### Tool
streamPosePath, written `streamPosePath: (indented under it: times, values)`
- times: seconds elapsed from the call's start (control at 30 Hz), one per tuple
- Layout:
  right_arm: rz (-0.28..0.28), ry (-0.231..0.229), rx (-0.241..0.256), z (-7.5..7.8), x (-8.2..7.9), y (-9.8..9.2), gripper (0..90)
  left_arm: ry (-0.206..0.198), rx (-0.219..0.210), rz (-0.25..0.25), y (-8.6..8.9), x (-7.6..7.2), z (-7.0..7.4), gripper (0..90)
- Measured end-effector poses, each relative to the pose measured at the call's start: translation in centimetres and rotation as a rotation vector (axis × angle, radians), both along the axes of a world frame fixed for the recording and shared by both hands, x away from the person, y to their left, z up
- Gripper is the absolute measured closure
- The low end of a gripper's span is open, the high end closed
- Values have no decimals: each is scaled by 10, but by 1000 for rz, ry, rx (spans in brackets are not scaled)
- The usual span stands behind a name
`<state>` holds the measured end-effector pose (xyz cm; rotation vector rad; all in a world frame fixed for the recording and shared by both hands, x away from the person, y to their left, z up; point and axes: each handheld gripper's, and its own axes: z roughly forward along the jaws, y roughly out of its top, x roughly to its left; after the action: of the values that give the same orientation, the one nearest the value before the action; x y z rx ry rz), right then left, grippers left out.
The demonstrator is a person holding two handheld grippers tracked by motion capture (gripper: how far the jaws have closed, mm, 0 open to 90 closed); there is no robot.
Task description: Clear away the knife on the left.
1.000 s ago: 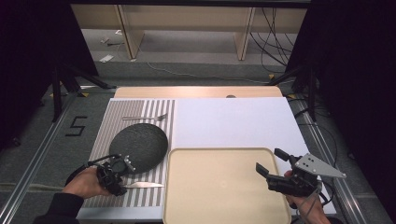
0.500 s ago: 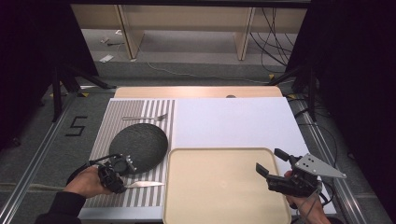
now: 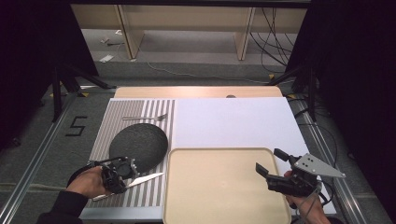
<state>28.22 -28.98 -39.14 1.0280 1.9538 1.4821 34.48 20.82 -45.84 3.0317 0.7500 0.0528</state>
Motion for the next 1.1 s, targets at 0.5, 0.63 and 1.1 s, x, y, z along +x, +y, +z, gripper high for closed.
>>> streamPosePath:
  times: [0.5, 0.63, 1.1]
  values:
    - [-5, 1, -3, -1, 1, 0, 174, 35, -44, 64, 1, -2, 7, 799]
    - [-5, 2, -2, -1, 1, 0, 174, 38, -54, 56, 1, -5, 12, 800]
    - [-6, 2, -5, -1, 1, 0, 175, 34, -134, 109, 0, -8, 26, 800]
